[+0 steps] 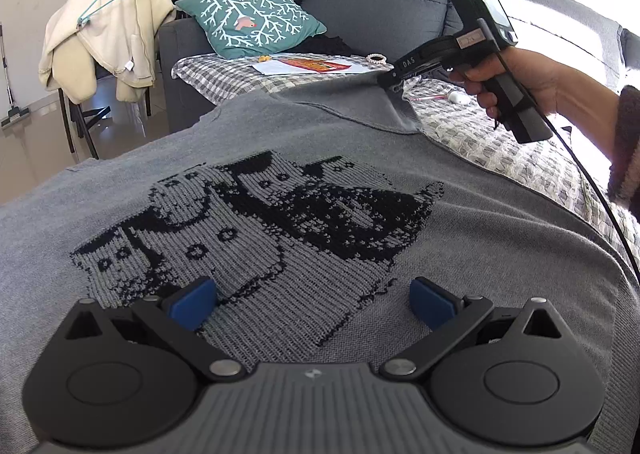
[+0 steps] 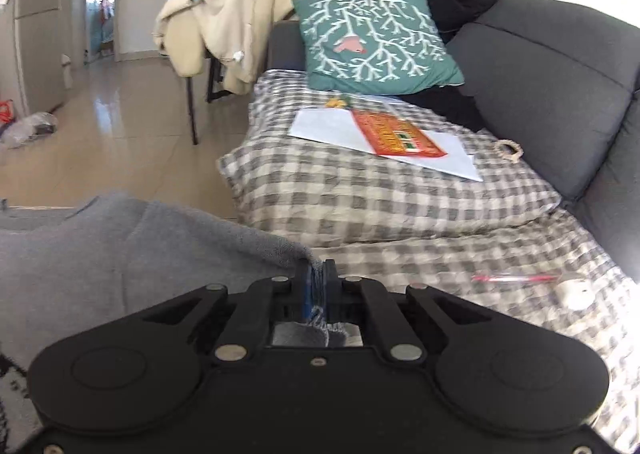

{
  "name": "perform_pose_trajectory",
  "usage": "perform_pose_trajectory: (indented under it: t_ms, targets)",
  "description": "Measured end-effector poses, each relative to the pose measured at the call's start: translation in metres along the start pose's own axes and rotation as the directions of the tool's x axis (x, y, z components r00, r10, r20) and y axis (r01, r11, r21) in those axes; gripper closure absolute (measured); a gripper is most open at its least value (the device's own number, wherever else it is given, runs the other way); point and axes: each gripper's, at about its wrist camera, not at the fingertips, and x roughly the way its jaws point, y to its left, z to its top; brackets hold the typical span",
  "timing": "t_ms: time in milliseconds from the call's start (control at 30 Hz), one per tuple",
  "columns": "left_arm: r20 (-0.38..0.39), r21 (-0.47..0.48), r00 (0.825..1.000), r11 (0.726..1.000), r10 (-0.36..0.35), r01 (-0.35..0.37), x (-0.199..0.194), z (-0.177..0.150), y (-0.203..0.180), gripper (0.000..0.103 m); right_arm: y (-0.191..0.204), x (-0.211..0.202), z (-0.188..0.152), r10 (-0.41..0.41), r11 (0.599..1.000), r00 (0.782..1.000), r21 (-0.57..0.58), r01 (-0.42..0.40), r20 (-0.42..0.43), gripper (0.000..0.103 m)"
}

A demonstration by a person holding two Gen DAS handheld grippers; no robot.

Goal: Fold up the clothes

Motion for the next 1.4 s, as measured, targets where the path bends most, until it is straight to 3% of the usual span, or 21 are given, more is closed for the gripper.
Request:
perform_pose_trajectory:
  t_ms: [200, 233, 333, 367, 467, 667, 900, 1067, 1400]
  targets:
    - [-0.001, 0.003, 1.0, 1.0, 0.002, -0.002, 0.0, 0.0, 0.0, 0.001, 0.002, 0.049, -0.02, -0.043, 0.999, 0.989, 0.016, 0.046, -0.14, 0.096]
    - [-0.001, 0.004, 1.0, 1.0, 0.002, -0.002, -0.001, 0.0, 0.001, 0.001, 0.002, 0.049, -0.023, -0.051, 0.998, 0.988, 0.032, 0.056, -0.145, 0.091]
    - [0.0, 0.006, 1.0, 1.0, 0.005, -0.005, -0.001, 0.0, 0.001, 0.001, -0.004, 0.04, -0.025, -0.057, 0.992, 0.988, 0.104, 0.073, -0.145, 0.064]
    - [0.0, 0.007, 1.0, 1.0, 0.007, -0.007, -0.001, -0.001, 0.001, 0.001, -0.007, 0.036, -0.024, -0.056, 0.988, 0.988, 0.132, 0.075, -0.142, 0.063]
    - [-0.001, 0.005, 1.0, 1.0, 0.015, -0.015, -0.005, -0.001, 0.001, 0.001, -0.011, 0.008, -0.025, 0.001, 0.981, 0.988, 0.193, 0.029, -0.156, 0.059]
    - [-0.041, 0.019, 0.998, 0.999, 0.048, -0.047, -0.023, -0.005, -0.006, 0.001, 0.009, -0.051, -0.049, 0.051, 0.99, 0.977, 0.142, -0.022, -0.206, 0.052]
    - [-0.123, -0.054, 0.989, 0.994, 0.085, -0.093, -0.055, -0.017, -0.003, 0.001, 0.034, -0.11, -0.079, 0.109, 0.99, 0.963, 0.109, -0.085, -0.245, 0.049]
    - [-0.186, -0.119, 0.978, 0.986, 0.095, -0.119, -0.092, -0.038, 0.011, 0.001, 0.042, -0.155, -0.106, 0.156, 0.986, 0.955, 0.104, -0.133, -0.251, 0.047]
    - [-0.194, -0.129, 0.97, 0.977, 0.145, -0.172, -0.164, -0.092, 0.005, 0.001, 0.046, -0.22, -0.152, 0.203, 0.978, 0.947, 0.089, -0.186, -0.251, 0.045]
